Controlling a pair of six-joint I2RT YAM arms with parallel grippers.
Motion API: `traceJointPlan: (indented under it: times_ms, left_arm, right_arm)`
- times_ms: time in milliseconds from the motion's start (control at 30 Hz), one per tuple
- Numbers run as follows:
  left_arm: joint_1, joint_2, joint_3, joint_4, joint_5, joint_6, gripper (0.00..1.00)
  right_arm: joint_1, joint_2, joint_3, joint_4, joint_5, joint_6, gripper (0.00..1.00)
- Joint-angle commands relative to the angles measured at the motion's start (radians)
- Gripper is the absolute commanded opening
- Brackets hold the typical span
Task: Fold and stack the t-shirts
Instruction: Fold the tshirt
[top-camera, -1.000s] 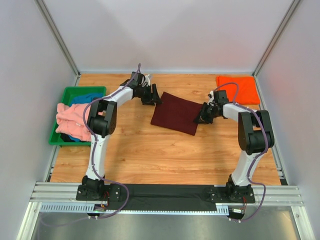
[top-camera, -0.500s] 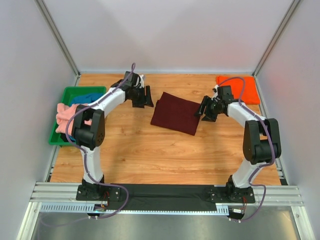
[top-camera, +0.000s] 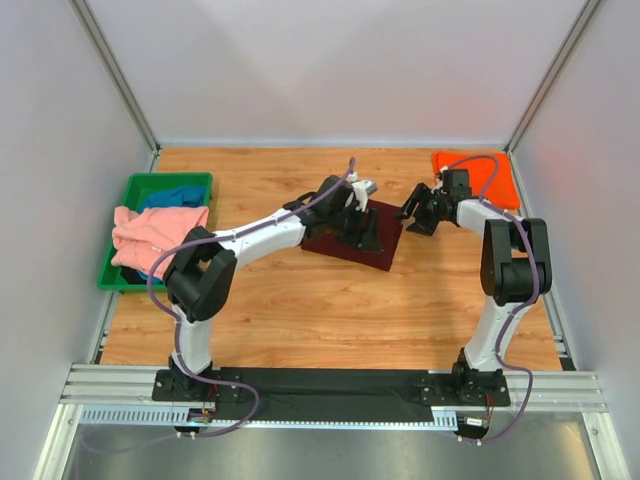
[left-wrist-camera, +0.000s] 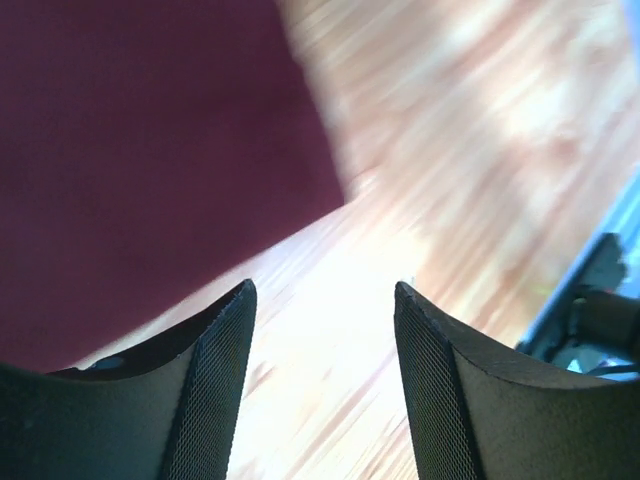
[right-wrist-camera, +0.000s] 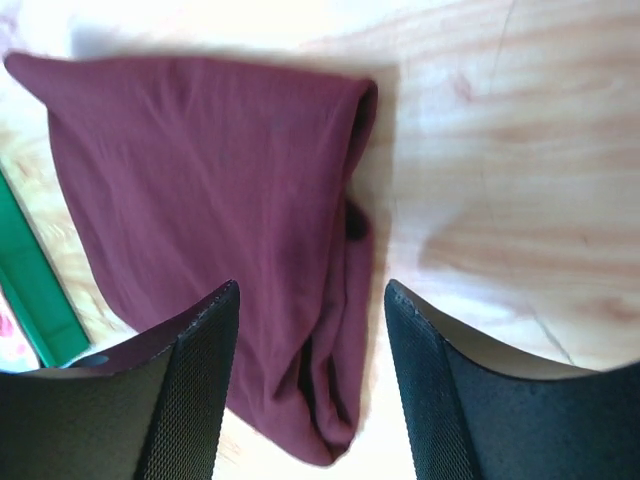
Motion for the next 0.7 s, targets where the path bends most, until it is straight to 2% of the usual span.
traceJointPlan:
  times_ms: [0, 200, 300, 333, 400, 533, 667]
  left_arm:
    - [-0.035, 0.064, 0.115, 0.133, 0.021, -0.001, 0.64]
    - [-0.081, 0.245, 0.232, 0.173, 0.036, -0.018, 0.63]
    - [-0.092, 0.285, 0.206, 0.192, 0.032, -0.019, 0.63]
    - [-0.095, 0.291, 0.191, 0.206, 0.035, -0.018, 0.63]
    - [-0.104, 0.309, 0.157, 0.241, 0.033, -0.016, 0.63]
    - [-0.116, 0.339, 0.140, 0.251, 0.032, -0.007, 0.63]
    - [-0.126, 0.325, 0.119, 0.255, 0.021, -0.004, 0.63]
  right_arm:
    - [0.004, 0.042, 0.035, 0.117, -0.029, 0.060, 0.61]
    - [0.004, 0.117, 0.059, 0.151, -0.020, 0.054, 0.58]
    - [-0.004, 0.168, 0.107, 0.155, -0.014, 0.053, 0.49]
    - [-0.005, 0.179, 0.118, 0.160, -0.017, 0.053, 0.42]
    - [-0.010, 0.196, 0.147, 0.180, -0.023, 0.050, 0.38]
    - [-0.010, 0.240, 0.213, 0.183, -0.060, 0.016, 0.20]
    - [-0.011, 0.271, 0.267, 0.151, -0.058, -0.016, 0.15]
